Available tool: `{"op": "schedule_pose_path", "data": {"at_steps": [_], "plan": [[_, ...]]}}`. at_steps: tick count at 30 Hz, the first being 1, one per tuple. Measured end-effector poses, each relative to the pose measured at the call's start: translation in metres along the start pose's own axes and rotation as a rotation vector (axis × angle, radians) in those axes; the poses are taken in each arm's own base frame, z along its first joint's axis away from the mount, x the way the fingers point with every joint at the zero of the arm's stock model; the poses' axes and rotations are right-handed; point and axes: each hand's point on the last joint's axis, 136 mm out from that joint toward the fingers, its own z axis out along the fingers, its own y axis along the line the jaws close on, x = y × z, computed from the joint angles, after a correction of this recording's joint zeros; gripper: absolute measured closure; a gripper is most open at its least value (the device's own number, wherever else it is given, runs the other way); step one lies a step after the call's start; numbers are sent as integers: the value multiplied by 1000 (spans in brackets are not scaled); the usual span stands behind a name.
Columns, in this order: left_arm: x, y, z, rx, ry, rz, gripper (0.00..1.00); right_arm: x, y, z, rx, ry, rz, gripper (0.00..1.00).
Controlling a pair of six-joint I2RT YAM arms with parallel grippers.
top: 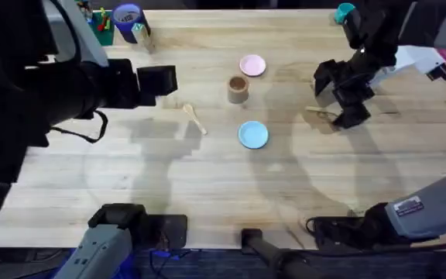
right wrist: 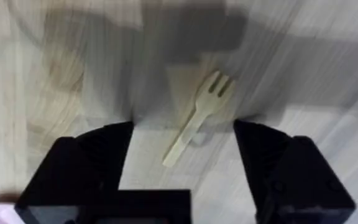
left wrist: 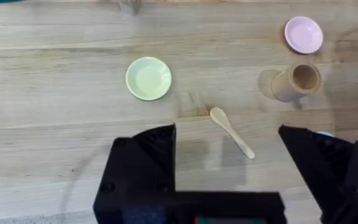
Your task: Pick up a utensil and set it on the pink plate, then put the other utensil in the container.
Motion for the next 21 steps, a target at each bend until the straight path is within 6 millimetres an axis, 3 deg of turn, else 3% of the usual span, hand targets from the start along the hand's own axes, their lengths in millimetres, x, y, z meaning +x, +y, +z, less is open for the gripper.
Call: {"op": "schedule_pose_path", "data": {"at_steps": [2, 8, 16, 21], "plan": [[0, 0, 0, 0, 0, 0, 9, 0, 1, 0, -2, 1, 11, 155], [0, 0, 0, 0, 0, 0, 9, 0, 1, 0, -1, 1, 25, 225], [0, 0, 0, 0, 0, 0, 9, 1, 1, 0, -2, 3, 31, 581], [0, 0, 0, 0, 0, 0, 9, 1, 1, 0, -3, 7, 31, 607]]}}
